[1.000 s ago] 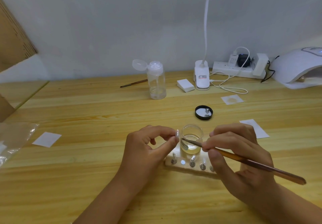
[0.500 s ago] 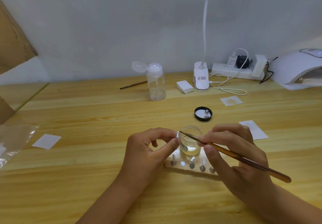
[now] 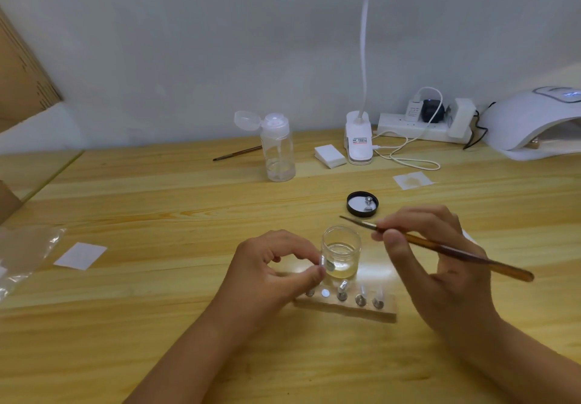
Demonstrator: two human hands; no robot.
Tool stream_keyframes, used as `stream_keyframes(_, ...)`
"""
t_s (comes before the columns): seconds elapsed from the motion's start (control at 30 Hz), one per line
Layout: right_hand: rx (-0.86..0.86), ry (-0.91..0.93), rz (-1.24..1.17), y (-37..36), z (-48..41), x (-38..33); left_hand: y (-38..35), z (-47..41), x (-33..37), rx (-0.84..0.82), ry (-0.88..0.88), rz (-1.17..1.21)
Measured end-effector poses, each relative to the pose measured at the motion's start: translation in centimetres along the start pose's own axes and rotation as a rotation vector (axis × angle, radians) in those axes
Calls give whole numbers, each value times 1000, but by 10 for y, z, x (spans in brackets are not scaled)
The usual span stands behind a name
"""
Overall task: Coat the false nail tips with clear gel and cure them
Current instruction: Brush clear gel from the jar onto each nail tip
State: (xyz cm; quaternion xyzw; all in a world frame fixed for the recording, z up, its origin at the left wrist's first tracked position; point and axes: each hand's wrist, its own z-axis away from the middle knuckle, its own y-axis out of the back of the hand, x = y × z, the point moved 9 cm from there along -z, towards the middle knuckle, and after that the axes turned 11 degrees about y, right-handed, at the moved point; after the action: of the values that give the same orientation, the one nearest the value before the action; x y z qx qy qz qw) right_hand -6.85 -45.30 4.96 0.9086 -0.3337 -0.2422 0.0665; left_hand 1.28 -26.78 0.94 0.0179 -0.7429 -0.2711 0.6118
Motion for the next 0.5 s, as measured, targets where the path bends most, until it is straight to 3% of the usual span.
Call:
stream_keyframes(0.17, -28, -105, 60, 1, -2, 23, -12, 0, -4, -110, 7, -103)
stream_keyframes(0.5, -117, -104, 161, -7, 0, 34, -20, 1, -7, -189, 35, -93)
